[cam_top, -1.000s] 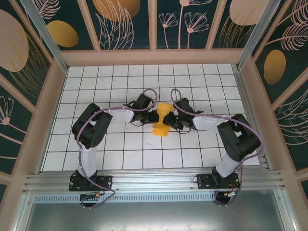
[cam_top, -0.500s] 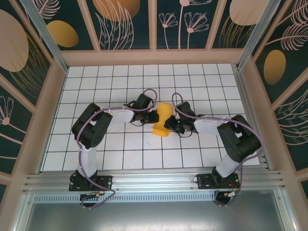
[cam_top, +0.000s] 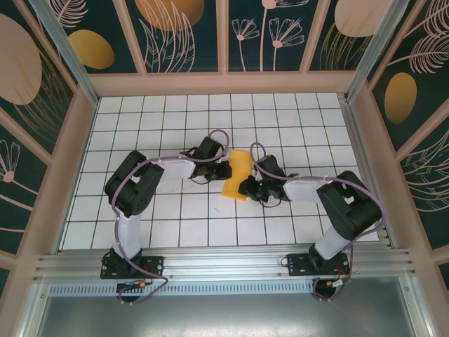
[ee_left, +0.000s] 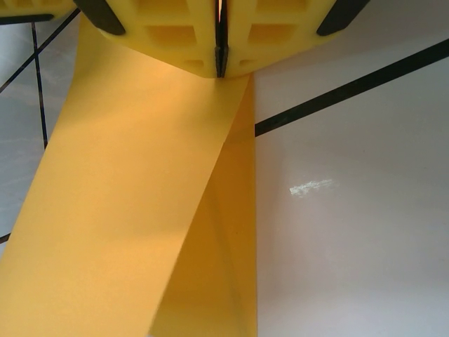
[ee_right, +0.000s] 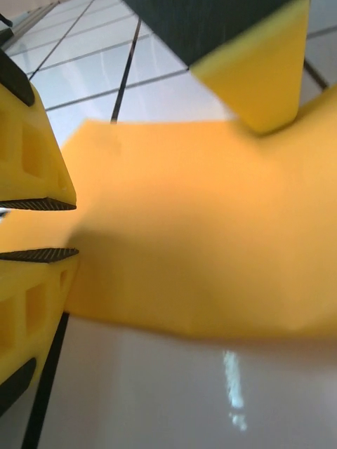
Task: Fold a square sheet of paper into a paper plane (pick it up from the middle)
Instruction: Fold the square sheet of paper in half at the center of the table.
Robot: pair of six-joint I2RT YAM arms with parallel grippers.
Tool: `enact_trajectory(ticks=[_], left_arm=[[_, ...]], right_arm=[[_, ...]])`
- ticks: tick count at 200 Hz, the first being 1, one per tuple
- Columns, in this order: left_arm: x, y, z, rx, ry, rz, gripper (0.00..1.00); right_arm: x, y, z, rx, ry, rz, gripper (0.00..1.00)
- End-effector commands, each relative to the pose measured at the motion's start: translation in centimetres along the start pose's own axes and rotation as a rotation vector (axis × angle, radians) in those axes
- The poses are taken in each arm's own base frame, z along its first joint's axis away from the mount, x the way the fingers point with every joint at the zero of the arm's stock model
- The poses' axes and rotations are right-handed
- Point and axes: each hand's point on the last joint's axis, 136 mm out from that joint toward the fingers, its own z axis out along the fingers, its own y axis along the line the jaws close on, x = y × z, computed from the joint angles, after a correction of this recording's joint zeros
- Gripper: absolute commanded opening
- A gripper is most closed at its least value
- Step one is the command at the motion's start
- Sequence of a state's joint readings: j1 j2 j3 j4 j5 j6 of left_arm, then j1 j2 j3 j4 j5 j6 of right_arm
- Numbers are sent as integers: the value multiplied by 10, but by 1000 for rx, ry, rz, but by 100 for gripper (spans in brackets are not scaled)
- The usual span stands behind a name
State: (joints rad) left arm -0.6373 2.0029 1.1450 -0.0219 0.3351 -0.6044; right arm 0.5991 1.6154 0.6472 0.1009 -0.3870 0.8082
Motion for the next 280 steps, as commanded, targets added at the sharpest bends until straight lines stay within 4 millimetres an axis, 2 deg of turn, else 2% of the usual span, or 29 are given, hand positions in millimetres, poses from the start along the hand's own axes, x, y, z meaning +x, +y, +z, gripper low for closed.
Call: enact_trajectory(ticks=[1, 34, 47, 64, 93, 122, 147, 177, 191, 241, 261, 280], left_arm=[[38, 42, 16, -138, 117, -28, 11], [37, 41, 15, -137, 116, -27, 11], [37, 41, 16, -136, 117, -27, 11], [38, 41, 16, -136, 118, -24, 11], [38, 41, 16, -136, 121, -24, 11], [38, 41, 16, -136, 120, -26, 11], [37, 40, 16, -135, 118, -24, 11], [37, 40, 16, -134, 120, -25, 11], [38, 40, 16, -136, 121, -23, 11], [39, 41, 17, -136, 127, -23, 11], [40, 41, 16, -136, 130, -20, 11], [39, 40, 15, -135, 128, -18, 11]], right_arm=[[3, -7, 2, 29, 1, 9, 26], [-2, 16, -13, -24, -23, -25, 26], [1, 26, -17, -58, -19, -42, 26], [7, 29, -16, -69, -5, -46, 26], [19, 12, -5, -46, 23, -10, 26], [28, -17, 4, 37, 40, 18, 26], [29, -10, 2, 19, 50, 8, 26], [17, 14, -14, -38, 1, -30, 27], [16, 19, -19, -55, -9, -39, 27], [26, -16, -3, 33, 33, 17, 27], [18, -3, -7, 13, 16, -2, 26], [-3, 19, -21, -22, -42, -36, 26]])
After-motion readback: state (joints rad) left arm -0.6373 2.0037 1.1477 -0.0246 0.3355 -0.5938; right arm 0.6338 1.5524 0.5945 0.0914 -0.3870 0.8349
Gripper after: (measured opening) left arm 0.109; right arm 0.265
